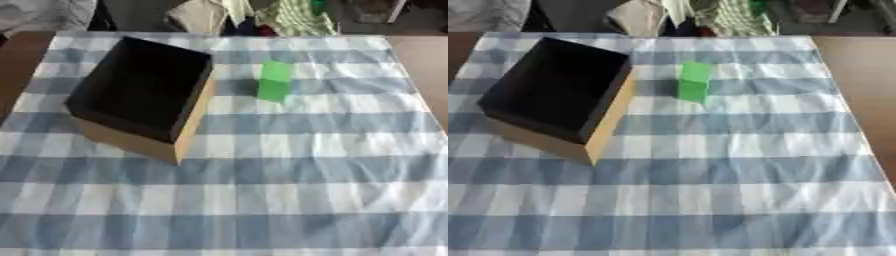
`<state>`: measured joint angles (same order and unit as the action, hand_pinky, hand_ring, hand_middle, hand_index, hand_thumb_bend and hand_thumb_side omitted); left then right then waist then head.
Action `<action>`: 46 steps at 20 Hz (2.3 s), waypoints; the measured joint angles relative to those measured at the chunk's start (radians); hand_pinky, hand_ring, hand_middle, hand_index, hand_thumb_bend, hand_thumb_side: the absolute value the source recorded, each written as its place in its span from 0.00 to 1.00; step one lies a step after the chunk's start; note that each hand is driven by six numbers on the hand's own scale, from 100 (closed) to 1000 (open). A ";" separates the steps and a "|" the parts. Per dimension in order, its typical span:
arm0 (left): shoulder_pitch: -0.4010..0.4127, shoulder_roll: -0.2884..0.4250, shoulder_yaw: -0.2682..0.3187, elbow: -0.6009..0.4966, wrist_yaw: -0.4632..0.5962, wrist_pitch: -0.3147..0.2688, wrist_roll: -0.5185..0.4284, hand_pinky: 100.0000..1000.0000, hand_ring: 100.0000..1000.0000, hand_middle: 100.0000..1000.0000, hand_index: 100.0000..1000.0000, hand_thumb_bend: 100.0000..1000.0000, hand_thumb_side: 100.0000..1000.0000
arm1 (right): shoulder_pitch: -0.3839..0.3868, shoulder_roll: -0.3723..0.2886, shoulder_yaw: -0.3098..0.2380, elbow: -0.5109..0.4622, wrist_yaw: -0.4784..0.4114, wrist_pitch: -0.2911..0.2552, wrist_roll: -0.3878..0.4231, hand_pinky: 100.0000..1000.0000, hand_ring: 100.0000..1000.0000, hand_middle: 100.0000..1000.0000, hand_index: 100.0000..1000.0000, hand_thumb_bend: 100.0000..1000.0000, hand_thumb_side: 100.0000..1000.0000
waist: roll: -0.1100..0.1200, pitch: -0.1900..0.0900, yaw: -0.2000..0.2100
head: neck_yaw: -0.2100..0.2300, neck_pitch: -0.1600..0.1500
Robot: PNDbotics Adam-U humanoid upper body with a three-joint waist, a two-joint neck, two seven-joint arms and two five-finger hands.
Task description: Pick up objects on the table and place them in the box.
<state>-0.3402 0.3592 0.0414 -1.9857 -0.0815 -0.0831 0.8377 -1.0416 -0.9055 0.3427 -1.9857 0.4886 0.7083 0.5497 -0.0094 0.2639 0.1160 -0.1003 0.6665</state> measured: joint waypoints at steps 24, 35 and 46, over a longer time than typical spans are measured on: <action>0.013 0.001 -0.001 0.000 0.001 0.003 -0.003 0.56 0.69 0.53 0.68 0.20 0.30 | -0.217 0.253 0.257 0.413 0.160 -0.150 0.150 1.00 1.00 0.96 1.00 0.31 0.07 | -0.001 -0.001 0.002 | -0.006 0.009; 0.013 0.001 -0.001 0.000 0.001 0.005 -0.004 0.56 0.69 0.53 0.68 0.20 0.30 | -0.213 0.277 0.279 0.538 0.170 -0.203 0.203 1.00 1.00 0.97 1.00 0.33 0.27 | -0.001 0.000 0.003 | -0.006 0.009; 0.013 0.001 -0.001 0.000 0.001 0.008 -0.008 0.56 0.69 0.53 0.68 0.20 0.29 | -0.168 0.268 0.300 0.623 0.121 -0.233 0.233 1.00 1.00 0.98 1.00 0.35 0.14 | -0.007 0.001 0.002 | 0.002 0.009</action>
<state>-0.3273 0.3606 0.0407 -1.9857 -0.0801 -0.0754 0.8300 -1.2099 -0.6379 0.6423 -1.3628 0.6098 0.4751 0.7829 -0.0162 0.2645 0.1180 -0.0982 0.6755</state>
